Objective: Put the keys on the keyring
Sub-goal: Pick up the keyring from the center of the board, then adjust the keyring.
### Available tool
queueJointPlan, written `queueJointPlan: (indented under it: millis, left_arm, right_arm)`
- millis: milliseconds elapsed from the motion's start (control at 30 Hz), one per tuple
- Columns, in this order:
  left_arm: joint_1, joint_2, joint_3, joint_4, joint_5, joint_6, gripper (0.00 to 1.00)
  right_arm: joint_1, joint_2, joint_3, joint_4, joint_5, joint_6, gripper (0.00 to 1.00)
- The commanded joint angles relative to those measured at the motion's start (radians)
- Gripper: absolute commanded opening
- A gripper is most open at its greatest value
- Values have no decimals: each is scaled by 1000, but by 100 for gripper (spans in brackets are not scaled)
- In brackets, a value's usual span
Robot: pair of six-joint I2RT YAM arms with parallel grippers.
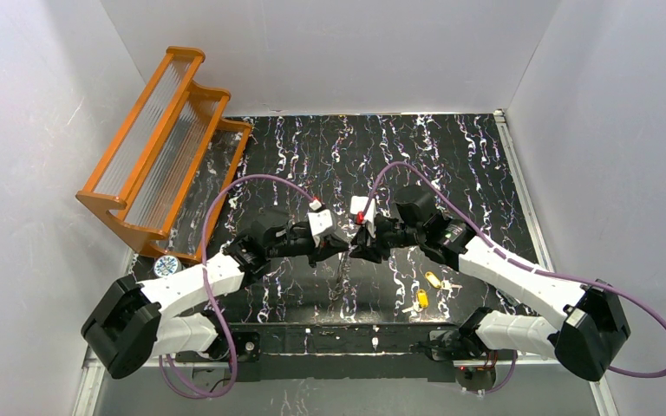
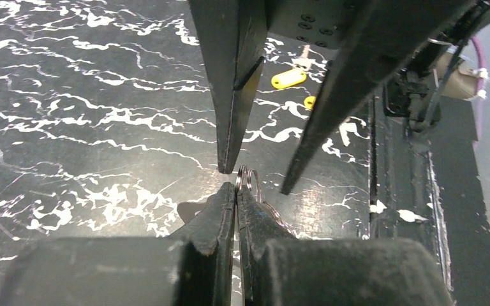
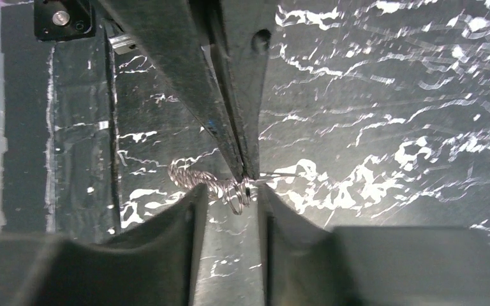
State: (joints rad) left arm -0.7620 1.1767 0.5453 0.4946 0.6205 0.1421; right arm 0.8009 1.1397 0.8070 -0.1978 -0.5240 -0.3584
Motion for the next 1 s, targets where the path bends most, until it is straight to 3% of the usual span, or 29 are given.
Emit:
queueJointPlan:
  millis: [0,133,633,833,967]
  left_arm:
    - [-6,-67,-35,60,-97,-39,0]
    - [-5,-112,-92,124,-157,-77,0]
    - [-6,-172,-151,221,-95,-81,0]
    - [-6,-170,-153,223,-99,-83,0]
    - [-5,-173,-159,223,-117,-78,0]
  right_arm:
    - [9,-57,-36,135,12,70,53]
    - [8,-101,-108,232,38,122,65]
    - [-29,-80,-193,417,-77,137,63]
    - [-29,-58,-181,374,-145,100,52]
    - [-29,-63,-151,247,-180,50,32]
